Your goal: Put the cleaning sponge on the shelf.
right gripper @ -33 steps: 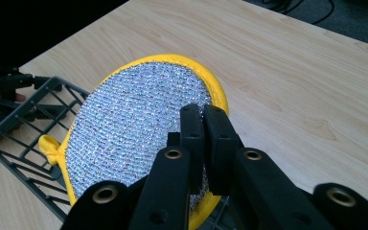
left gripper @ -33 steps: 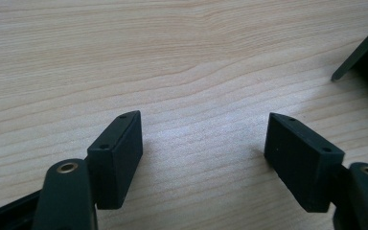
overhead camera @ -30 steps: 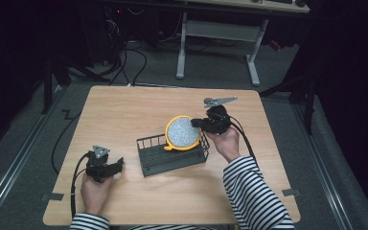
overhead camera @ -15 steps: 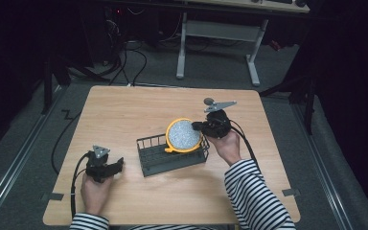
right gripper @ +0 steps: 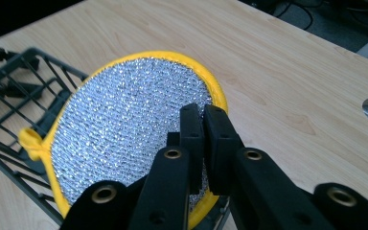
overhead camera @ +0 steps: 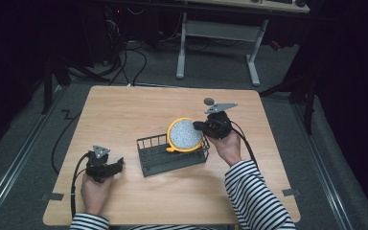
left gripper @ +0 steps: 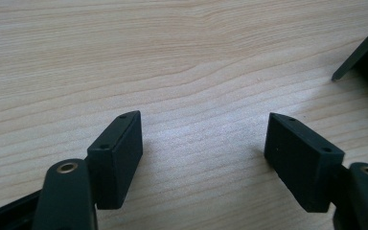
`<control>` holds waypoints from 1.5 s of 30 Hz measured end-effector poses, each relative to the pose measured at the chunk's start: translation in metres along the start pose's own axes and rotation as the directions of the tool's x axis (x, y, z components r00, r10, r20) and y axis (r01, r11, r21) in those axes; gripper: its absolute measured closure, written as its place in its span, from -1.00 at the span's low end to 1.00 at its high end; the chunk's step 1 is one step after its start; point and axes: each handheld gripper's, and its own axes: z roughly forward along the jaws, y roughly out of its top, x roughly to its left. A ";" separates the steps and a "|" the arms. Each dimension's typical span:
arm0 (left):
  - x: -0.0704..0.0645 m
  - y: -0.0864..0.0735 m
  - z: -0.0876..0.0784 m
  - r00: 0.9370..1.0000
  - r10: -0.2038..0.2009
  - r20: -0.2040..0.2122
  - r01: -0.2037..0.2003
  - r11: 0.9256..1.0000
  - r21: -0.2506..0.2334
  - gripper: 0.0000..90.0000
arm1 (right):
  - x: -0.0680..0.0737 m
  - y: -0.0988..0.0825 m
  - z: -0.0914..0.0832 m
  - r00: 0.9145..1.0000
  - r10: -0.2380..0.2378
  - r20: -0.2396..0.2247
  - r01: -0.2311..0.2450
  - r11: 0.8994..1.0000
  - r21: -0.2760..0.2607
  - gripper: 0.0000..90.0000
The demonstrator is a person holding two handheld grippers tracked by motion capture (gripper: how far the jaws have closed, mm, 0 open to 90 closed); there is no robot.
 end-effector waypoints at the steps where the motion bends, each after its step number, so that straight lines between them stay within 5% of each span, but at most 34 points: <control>1: 0.000 0.000 0.000 1.000 0.000 0.000 0.000 1.000 0.000 -0.34 | 0.000 0.000 0.000 1.000 -0.004 0.000 0.004 1.000 0.006 0.94; 19: 0.000 0.000 0.000 1.000 -0.001 0.000 0.001 1.000 -0.003 -0.34 | 0.004 0.005 0.000 0.999 -0.020 0.027 0.021 0.999 -0.039 0.95; 45: 0.000 0.000 0.000 1.000 0.001 0.002 -0.001 1.000 0.000 -0.34 | 0.007 -0.022 0.001 0.999 -0.031 -0.031 0.033 0.997 0.064 0.95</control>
